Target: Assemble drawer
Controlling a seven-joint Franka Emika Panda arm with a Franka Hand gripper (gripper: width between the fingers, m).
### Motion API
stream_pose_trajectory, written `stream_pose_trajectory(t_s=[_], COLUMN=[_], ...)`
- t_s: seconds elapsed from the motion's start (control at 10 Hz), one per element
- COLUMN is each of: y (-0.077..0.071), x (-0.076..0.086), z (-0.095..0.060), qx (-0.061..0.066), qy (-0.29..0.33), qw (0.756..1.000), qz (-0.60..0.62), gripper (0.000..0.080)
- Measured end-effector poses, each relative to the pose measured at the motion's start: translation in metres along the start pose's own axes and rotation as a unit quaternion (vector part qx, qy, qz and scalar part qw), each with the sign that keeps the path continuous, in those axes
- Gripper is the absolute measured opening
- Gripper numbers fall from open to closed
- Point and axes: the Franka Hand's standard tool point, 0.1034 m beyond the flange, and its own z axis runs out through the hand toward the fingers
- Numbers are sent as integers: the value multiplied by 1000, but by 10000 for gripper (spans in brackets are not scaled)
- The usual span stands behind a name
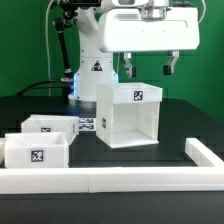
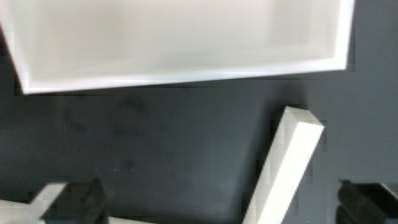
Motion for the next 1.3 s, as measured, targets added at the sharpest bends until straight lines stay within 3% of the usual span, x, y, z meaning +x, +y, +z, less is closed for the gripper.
stream_pose_trajectory(t_s=[0.4,0.6,0.9,1.3], y=[0,-9,-35,-45], x=[-1,-27,-64,-90], z=[2,6,16,38], qx=[1,4,8,4], qy=[-1,-1,-9,-2], qw=[1000,1000,1000,1000], qz=[2,11,16,4], gripper=[650,650,650,650])
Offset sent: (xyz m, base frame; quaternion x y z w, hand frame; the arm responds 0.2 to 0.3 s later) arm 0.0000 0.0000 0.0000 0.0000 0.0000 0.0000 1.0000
